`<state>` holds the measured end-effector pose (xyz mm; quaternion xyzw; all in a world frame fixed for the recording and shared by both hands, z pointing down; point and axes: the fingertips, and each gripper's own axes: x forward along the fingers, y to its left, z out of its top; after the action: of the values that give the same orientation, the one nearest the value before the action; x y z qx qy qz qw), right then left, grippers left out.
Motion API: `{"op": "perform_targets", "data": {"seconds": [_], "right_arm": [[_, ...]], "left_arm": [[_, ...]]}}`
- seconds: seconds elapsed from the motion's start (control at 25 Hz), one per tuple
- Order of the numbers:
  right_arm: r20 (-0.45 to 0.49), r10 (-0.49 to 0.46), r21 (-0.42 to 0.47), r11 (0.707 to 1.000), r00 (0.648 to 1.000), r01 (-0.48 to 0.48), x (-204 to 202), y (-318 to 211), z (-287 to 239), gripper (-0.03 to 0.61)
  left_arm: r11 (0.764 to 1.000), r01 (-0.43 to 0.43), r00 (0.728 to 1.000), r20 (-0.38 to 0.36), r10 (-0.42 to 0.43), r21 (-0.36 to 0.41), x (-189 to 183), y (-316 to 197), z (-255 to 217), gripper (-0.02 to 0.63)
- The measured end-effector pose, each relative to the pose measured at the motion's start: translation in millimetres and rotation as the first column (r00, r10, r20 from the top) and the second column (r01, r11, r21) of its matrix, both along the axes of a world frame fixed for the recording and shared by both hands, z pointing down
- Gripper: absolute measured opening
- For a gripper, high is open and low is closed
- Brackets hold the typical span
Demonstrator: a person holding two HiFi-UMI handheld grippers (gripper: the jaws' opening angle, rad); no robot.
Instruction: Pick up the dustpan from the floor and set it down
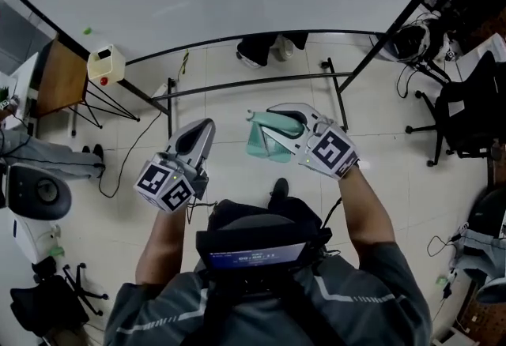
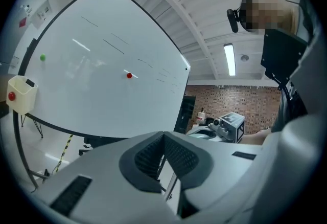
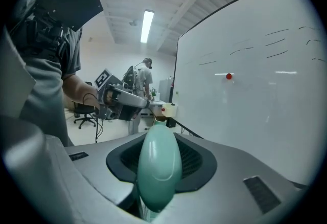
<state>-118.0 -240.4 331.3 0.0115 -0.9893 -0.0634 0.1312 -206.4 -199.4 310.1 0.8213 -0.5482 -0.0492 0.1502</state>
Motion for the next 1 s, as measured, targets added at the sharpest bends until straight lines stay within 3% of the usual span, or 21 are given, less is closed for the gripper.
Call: {"op": "perform_targets", "data": {"seconds": [0.16,0.36,0.68,0.84,1.0], "right_arm": [[-0.009,-0.023,-0.01,1.0,1.0,0.023,1,-56,12,0.143],[-0.028,-0.002,-0.029,1.0,1.0,0.002,-3,-118,33,0.143],[-0.061,0.036,-0.052,0.998,0.998,-0.039,-13,-169,69,0.143],[-0.085,0.047,-0.069,0.996,0.995,-0.053,-11,-189,116,0.143],[-0.132,0.048,-0.092,0.994,0.99,-0.061,-13,-205,196,0.141]], "left_arm": [[0.999,0.025,1.0,0.006,-0.025,-0.024,0,-58,20,0.023],[0.993,0.01,1.0,0.0,-0.01,-0.113,-17,-118,61,0.023],[0.992,-0.056,0.998,-0.015,0.055,-0.109,-25,-171,83,0.024],[0.988,-0.069,0.997,-0.028,0.066,-0.135,-24,-196,122,0.023],[0.979,-0.101,0.995,0.005,0.103,-0.176,-15,-218,194,0.023]]}}
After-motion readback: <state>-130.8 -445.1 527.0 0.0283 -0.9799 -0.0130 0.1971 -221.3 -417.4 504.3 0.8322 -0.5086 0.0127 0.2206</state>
